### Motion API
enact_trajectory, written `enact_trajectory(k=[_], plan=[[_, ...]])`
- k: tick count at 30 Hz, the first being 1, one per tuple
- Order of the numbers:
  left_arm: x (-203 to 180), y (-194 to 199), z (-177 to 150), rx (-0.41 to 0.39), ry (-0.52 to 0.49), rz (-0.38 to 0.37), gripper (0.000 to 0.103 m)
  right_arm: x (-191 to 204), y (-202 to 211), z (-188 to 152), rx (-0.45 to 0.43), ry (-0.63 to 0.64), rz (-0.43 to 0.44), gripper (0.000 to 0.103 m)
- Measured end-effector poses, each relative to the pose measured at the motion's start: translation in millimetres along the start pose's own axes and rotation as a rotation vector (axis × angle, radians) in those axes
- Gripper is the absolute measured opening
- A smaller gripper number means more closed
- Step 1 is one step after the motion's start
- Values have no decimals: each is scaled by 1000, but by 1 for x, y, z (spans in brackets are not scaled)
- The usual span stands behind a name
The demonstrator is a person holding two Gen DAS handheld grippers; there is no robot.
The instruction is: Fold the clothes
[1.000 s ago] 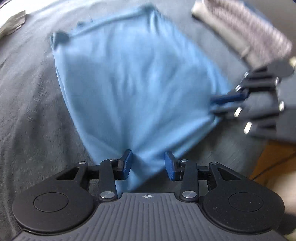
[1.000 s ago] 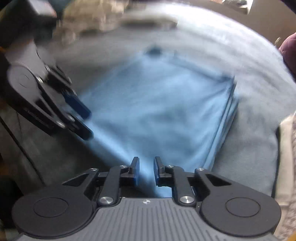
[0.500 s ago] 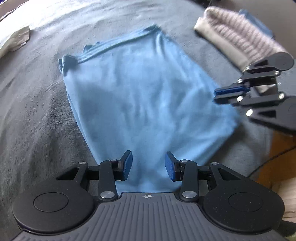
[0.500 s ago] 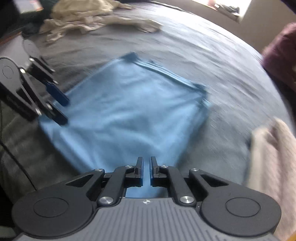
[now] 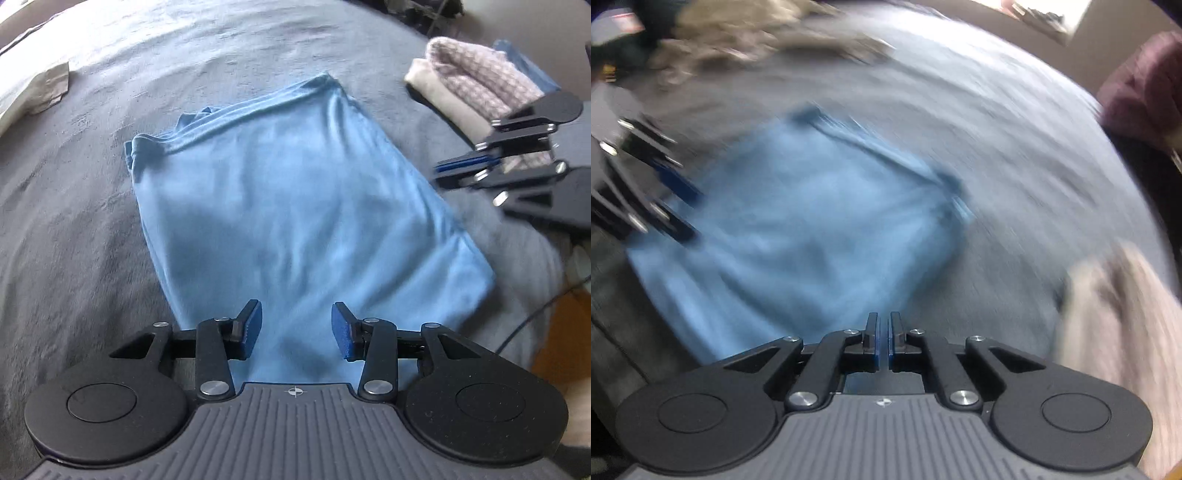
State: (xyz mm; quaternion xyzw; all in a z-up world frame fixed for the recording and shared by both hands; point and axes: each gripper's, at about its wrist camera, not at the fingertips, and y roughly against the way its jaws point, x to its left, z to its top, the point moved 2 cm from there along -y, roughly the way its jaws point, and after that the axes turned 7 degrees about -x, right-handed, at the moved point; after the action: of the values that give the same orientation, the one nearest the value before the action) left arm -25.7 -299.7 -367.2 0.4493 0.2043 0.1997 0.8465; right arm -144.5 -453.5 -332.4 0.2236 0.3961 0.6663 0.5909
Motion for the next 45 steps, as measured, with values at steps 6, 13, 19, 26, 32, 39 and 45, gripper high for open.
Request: enact_trajectory(k=[6,13,19,26,32,39,45], plan=[[7,-10,-7,17,69,13,41,-12,-50,-15,72,41,29,0],[13,-2,19,-32,136,55,41,-61,-20,-5,89,-28,16,3],[28,-26,29,-10,201,119,41,-33,-66,29,-9,56,132,2],[46,-9,42,-73,310,107,41,-81,-56,15,46,60,43,4],[63,-43,70,-113,283,136,43,-79,-70,44,-54,-19,146,4],[77,-35,79,-161,296,123,43,-114,-81,36,-14,-109,14,5],[89,-54,95,-163,262,103,44,-103,-93,60,-64,-161,114,5]])
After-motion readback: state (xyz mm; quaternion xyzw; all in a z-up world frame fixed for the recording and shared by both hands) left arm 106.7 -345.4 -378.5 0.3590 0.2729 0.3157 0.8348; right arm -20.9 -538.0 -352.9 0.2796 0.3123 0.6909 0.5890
